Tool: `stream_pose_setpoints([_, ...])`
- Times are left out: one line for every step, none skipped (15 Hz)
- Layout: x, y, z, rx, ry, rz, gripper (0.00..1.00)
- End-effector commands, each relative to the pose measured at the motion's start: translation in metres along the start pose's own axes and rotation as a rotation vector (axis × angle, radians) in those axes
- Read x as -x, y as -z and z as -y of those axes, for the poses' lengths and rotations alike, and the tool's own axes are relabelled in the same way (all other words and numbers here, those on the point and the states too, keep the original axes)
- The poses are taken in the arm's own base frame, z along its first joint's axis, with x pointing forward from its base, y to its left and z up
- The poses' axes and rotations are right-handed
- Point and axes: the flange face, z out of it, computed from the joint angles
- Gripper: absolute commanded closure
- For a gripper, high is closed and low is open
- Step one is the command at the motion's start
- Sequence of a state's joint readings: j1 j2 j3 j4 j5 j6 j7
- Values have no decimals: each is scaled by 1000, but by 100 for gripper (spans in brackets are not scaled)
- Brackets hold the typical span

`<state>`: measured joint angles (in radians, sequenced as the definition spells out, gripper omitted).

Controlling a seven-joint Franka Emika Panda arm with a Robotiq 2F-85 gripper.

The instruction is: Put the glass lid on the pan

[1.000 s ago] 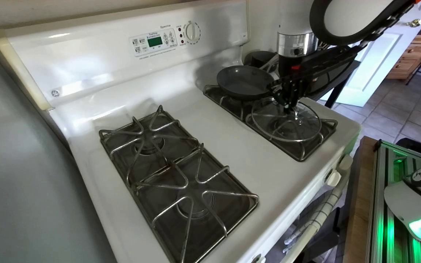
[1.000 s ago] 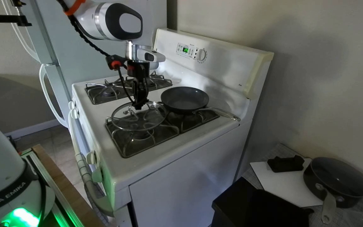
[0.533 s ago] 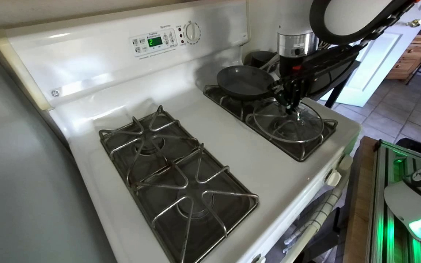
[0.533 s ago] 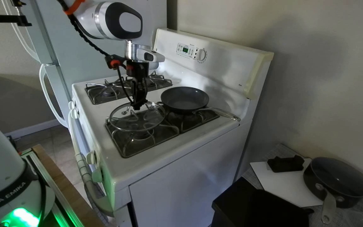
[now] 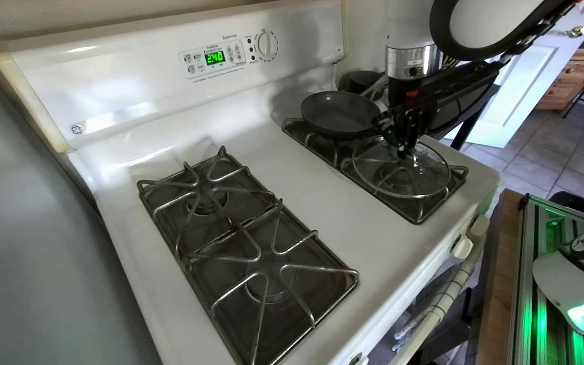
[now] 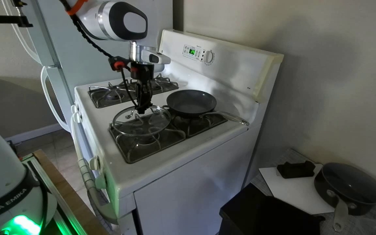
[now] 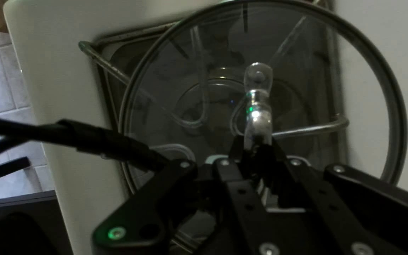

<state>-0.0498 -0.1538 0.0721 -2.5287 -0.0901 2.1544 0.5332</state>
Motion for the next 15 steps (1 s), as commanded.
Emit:
stream_pose_setpoints([6,8,-3,1,5,11,98])
stream_pose_setpoints([6,9,-3,0,6,10,98])
stream_pose_setpoints([6,10,-3,-1,5,8,98])
stream_pose_setpoints([6,10,-4,-1,6,8,98])
stream_pose_setpoints([6,11,-4,-1,7,7,98])
stream_pose_setpoints([7,12,-3,-1,8,7,98])
stream_pose_setpoints([7,12,-2,-1,8,10,98])
stream_pose_setpoints([7,12,-2,-1,5,9,98])
stream_pose_setpoints([7,12,-2,-4,8,9,98])
stream_pose_setpoints([8,14,-2,-7,10,6,98])
stream_pose_setpoints([9,16,-2,-11,11,1,98])
stream_pose_setpoints([10,17,-2,-12,11,-3,98])
stream_pose_setpoints([11,18,-2,-13,11,-6,98])
stream_pose_setpoints([11,19,-2,-13,11,-9,98])
stream_pose_setpoints([12,20,-1,-14,12,-11,98])
